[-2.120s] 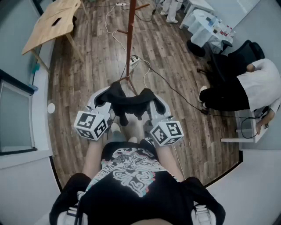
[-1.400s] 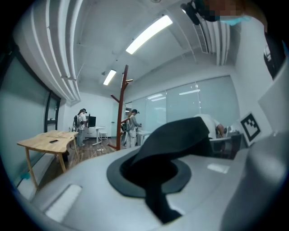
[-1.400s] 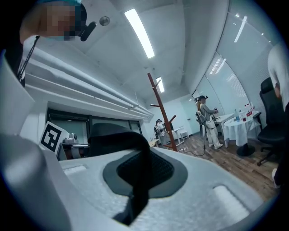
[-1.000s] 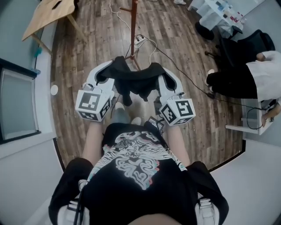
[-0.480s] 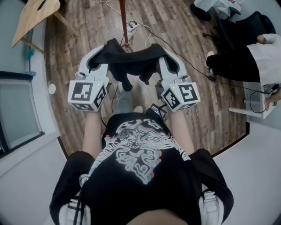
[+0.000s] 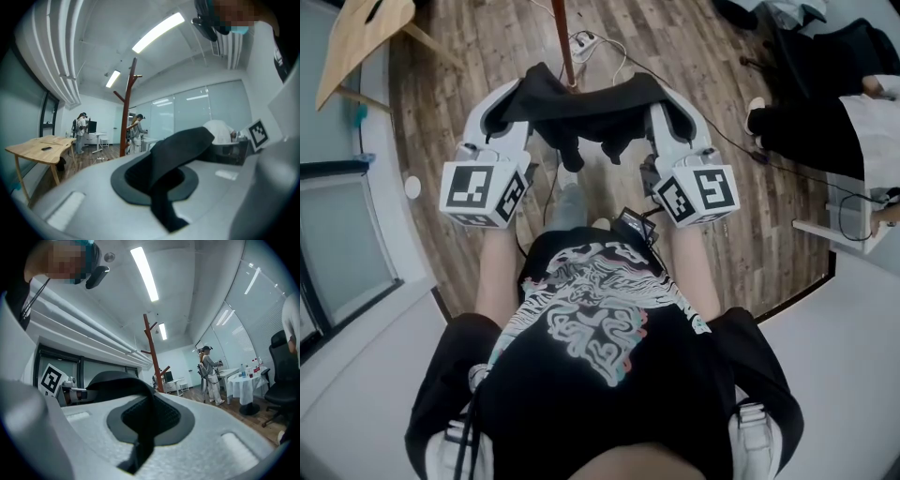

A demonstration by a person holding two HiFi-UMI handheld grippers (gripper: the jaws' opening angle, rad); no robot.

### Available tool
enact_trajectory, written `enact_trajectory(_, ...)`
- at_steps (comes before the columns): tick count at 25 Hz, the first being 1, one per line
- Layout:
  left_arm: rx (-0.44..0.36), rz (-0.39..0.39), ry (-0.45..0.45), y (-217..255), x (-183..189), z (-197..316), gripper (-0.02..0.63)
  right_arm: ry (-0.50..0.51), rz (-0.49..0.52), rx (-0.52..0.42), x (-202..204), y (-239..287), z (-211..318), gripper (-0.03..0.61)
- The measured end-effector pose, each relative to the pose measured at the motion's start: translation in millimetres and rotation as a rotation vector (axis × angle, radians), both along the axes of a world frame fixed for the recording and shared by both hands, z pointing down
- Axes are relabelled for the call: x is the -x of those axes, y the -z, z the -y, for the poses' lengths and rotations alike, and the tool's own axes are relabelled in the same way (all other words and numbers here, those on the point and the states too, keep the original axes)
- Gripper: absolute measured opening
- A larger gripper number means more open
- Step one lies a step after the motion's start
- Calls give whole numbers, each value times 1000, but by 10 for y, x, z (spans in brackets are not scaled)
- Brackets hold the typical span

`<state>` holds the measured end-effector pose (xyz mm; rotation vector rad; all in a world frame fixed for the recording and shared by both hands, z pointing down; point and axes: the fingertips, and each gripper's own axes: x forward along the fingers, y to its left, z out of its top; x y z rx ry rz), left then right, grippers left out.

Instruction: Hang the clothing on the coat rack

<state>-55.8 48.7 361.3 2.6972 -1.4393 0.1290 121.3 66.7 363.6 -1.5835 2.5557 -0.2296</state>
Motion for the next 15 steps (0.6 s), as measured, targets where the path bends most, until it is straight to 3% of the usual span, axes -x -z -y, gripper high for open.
enact_trajectory(15, 40, 4, -34, -159, 171, 1344, 8, -44, 19, 15, 127, -77, 1247, 12)
